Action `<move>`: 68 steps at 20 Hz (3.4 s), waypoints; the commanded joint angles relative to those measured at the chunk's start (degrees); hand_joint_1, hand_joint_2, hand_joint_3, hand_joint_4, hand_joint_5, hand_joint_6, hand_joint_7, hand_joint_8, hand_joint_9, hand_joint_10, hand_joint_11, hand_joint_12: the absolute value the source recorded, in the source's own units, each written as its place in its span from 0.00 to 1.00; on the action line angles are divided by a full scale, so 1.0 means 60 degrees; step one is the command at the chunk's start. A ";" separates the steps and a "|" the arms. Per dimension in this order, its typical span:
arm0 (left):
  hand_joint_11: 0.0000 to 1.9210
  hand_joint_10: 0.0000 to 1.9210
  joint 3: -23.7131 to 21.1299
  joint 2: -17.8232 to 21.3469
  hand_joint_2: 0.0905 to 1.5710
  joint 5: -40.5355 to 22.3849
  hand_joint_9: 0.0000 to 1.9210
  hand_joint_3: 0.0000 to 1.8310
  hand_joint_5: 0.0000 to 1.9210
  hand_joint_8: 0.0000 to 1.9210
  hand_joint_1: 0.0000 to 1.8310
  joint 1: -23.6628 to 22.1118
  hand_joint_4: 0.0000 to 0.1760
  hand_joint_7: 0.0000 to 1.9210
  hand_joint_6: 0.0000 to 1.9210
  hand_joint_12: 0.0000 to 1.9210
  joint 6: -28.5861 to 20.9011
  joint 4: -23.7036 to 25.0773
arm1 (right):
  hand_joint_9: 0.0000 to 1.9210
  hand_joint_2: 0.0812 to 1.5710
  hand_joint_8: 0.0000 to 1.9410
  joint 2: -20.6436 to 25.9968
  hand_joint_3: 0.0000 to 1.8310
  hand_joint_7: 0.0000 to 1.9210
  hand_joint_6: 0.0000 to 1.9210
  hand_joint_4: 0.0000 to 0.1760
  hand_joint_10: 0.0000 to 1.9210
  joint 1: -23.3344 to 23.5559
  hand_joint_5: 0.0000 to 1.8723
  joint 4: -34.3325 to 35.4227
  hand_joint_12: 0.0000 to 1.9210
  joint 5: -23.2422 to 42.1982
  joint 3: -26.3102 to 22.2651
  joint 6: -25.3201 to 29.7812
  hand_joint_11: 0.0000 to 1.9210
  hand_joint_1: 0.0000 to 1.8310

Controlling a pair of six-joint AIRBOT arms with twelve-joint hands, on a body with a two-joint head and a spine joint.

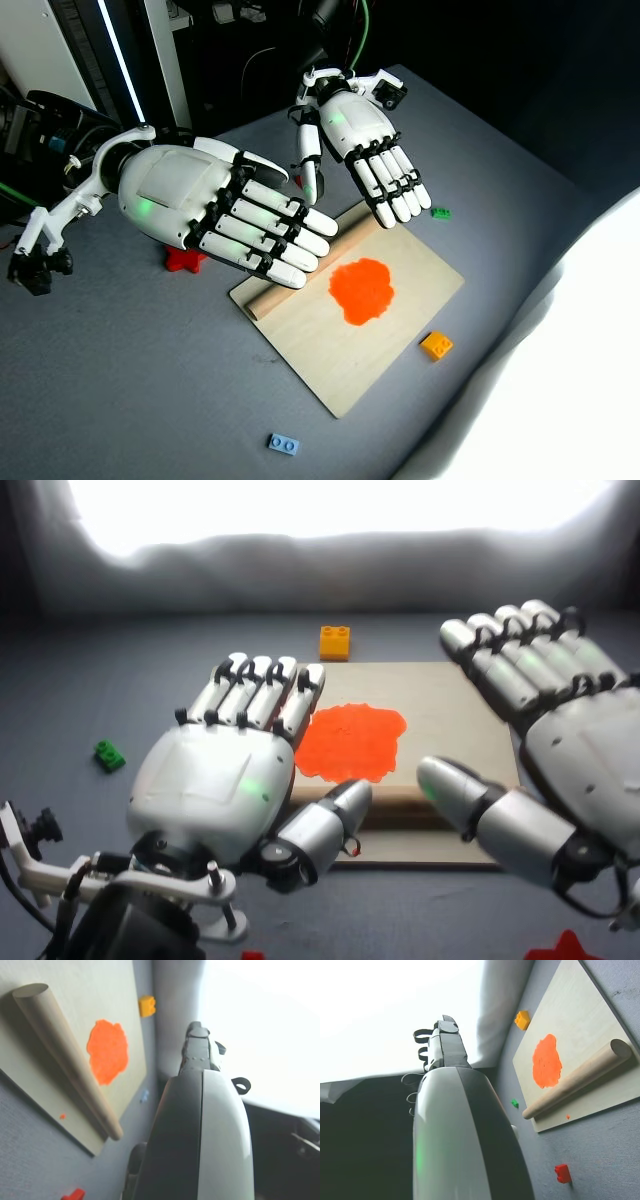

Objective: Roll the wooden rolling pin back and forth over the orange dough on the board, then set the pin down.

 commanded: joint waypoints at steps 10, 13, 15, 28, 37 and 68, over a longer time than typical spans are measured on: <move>0.00 0.00 0.0742 -0.0412 0.90 -0.1023 0.00 0.02 0.01 0.00 0.00 0.0991 0.00 0.01 0.01 0.00 -0.0228 0.1151 | 0.02 0.94 0.01 -0.1635 0.02 0.06 0.01 0.00 0.01 -0.0266 0.06 -0.0665 0.00 0.0999 0.1582 -0.0207 0.00 0.00; 0.00 0.00 0.0962 -0.0665 0.91 -0.1043 0.00 0.03 0.01 0.00 0.00 0.1116 0.00 0.01 0.00 0.00 -0.0207 0.1198 | 0.02 0.97 0.00 -0.1918 0.01 0.05 0.00 0.00 0.00 -0.0310 0.05 -0.0664 0.00 0.1013 0.1954 -0.0142 0.00 0.00; 0.00 0.00 0.1145 -0.0884 0.91 -0.1043 0.00 0.02 0.01 0.00 0.00 0.1139 0.00 0.01 0.00 0.00 -0.0209 0.1207 | 0.01 0.97 0.00 -0.2034 0.01 0.04 0.00 0.00 0.00 -0.0339 0.04 -0.0661 0.00 0.1008 0.2025 -0.0143 0.00 0.00; 0.00 0.00 0.1873 -0.1550 0.91 -0.1039 0.00 0.02 0.02 0.00 0.00 0.1176 0.00 0.00 0.00 0.00 -0.0305 0.1164 | 0.01 0.98 0.00 -0.2690 0.01 0.04 0.00 0.00 0.00 -0.0581 0.05 -0.0640 0.00 0.0585 0.2641 -0.0141 0.00 0.00; 0.00 0.00 0.2170 -0.1790 0.91 -0.1039 0.00 0.01 0.01 0.00 0.00 0.1188 0.00 0.00 0.00 0.00 -0.0383 0.1165 | 0.02 0.99 0.00 -0.3211 0.01 0.05 0.00 0.00 0.00 -0.0216 0.05 -0.0514 0.00 0.0292 0.3410 -0.0140 0.00 0.00; 0.00 0.00 0.2924 -0.2022 0.94 -0.0661 0.00 0.01 0.00 0.00 0.00 0.1027 0.00 0.00 0.00 0.00 -0.0682 0.1161 | 0.02 0.99 0.00 -0.3729 0.01 0.05 0.00 0.00 0.00 -0.0256 0.05 -0.0040 0.00 -0.0059 0.4470 -0.0042 0.00 0.00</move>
